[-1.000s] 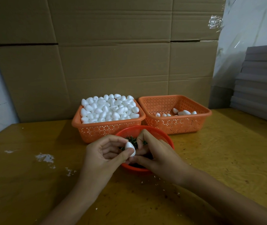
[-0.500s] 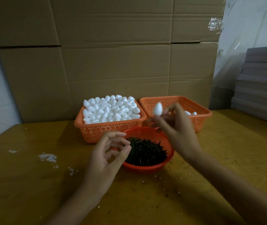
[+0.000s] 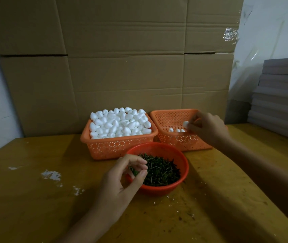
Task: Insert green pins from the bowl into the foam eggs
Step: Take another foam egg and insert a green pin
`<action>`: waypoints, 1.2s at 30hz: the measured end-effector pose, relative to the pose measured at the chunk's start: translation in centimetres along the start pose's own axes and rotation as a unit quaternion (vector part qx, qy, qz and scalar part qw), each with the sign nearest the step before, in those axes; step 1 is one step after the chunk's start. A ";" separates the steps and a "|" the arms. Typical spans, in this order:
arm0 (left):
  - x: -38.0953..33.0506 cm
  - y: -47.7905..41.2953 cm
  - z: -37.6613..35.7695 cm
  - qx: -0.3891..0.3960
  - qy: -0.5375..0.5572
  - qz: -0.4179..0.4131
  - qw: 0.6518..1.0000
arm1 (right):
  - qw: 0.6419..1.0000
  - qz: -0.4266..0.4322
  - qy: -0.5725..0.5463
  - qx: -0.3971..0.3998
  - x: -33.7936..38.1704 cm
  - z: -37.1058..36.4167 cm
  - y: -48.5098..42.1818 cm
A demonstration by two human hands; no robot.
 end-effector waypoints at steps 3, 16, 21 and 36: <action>0.0 0.0 0.0 0.006 -0.017 0.000 1.000 | 0.999 0.014 0.045 -0.008 0.9 0.2 0.6; 0.0 -0.2 0.1 0.021 -0.057 -0.021 0.998 | 0.900 0.282 0.113 0.311 13.6 -7.9 12.5; -0.3 -0.2 0.0 0.018 -0.073 -0.042 0.996 | 0.894 0.298 0.166 0.291 13.2 -9.2 12.2; 0.6 -6.3 4.4 -0.045 -0.323 -0.090 0.941 | 0.891 0.259 0.195 0.317 12.8 -10.1 12.0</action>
Point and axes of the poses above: each hand's wrist, its own y-axis away from the middle knuckle, its own z-axis out of the back of the hand, x = y × z, the point moved 6 cm from there along -y, towards the middle knuckle, and after that the axes turned 12 degrees about -z, right-handed, at the moved point
